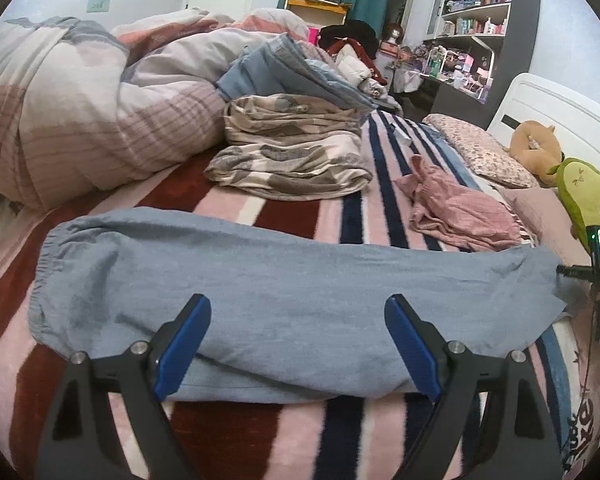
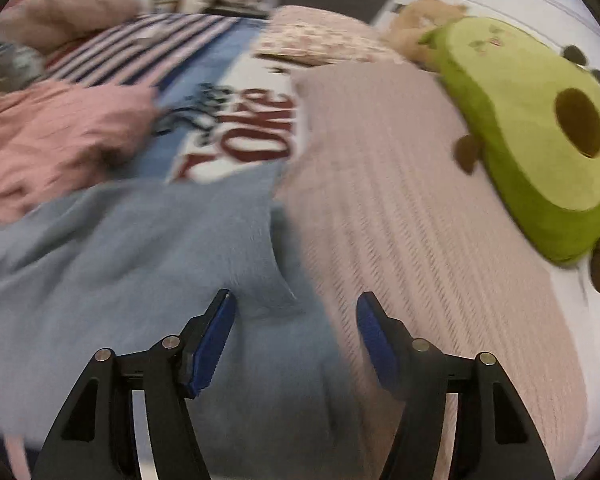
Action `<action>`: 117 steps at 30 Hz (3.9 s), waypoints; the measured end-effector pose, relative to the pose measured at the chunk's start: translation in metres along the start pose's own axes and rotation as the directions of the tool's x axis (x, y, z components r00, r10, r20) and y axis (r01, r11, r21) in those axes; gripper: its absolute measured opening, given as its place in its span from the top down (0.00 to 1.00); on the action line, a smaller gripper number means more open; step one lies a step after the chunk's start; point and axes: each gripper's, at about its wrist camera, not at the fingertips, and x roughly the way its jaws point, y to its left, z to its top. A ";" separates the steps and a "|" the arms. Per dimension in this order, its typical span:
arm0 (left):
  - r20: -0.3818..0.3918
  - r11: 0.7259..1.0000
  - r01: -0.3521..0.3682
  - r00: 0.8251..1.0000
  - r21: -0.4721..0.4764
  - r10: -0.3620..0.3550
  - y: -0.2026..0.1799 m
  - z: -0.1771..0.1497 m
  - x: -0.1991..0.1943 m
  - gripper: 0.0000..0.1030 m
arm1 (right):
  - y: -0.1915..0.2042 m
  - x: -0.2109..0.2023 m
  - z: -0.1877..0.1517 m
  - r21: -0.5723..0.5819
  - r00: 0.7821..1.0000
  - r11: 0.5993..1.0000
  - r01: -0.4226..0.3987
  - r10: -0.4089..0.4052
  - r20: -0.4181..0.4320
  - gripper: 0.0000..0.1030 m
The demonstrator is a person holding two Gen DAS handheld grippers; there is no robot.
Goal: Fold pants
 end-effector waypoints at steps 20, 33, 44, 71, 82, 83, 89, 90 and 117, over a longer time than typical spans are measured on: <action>-0.086 0.872 0.119 0.980 -0.474 -0.180 0.158 -0.055 -0.009 0.09 | 0.155 -0.177 -0.150 -0.051 0.774 0.784 -0.618 0.619 0.136 0.34; -0.005 0.774 0.124 0.987 -0.622 -0.162 0.178 -0.035 0.038 0.68 | 0.193 -0.221 -0.195 -0.057 0.687 0.720 -0.692 0.681 0.253 0.33; 0.112 0.808 -0.008 0.990 -0.589 0.091 0.210 -0.038 -0.037 0.94 | 0.189 -0.216 -0.186 -0.028 0.735 0.763 -0.646 0.631 0.247 0.33; -0.011 0.959 0.246 0.969 0.141 -0.247 -0.084 -0.008 0.013 0.94 | 0.152 -0.205 -0.180 -0.050 0.666 0.706 -0.707 0.687 0.289 0.33; -0.072 0.912 0.352 0.936 0.212 -0.345 -0.094 -0.027 -0.013 0.19 | 0.170 -0.186 -0.174 -0.040 0.642 0.667 -0.744 0.731 0.232 0.33; -0.054 0.912 0.353 0.935 0.209 -0.349 -0.089 -0.023 -0.022 0.19 | 0.177 -0.190 -0.171 -0.049 0.633 0.659 -0.751 0.739 0.229 0.32; 0.044 0.955 0.211 0.973 0.207 -0.225 -0.035 -0.021 -0.066 0.10 | 0.224 -0.209 -0.154 -0.096 0.578 0.607 -0.789 0.786 0.220 0.20; 0.040 0.963 0.186 0.980 0.193 -0.197 -0.024 -0.023 -0.068 0.09 | 0.235 -0.209 -0.149 -0.100 0.581 0.608 -0.787 0.786 0.211 0.20; -0.176 0.989 0.133 0.977 0.070 -0.119 0.031 -0.067 -0.012 0.65 | 0.264 -0.153 -0.117 0.027 0.767 0.775 -0.632 0.619 0.169 0.69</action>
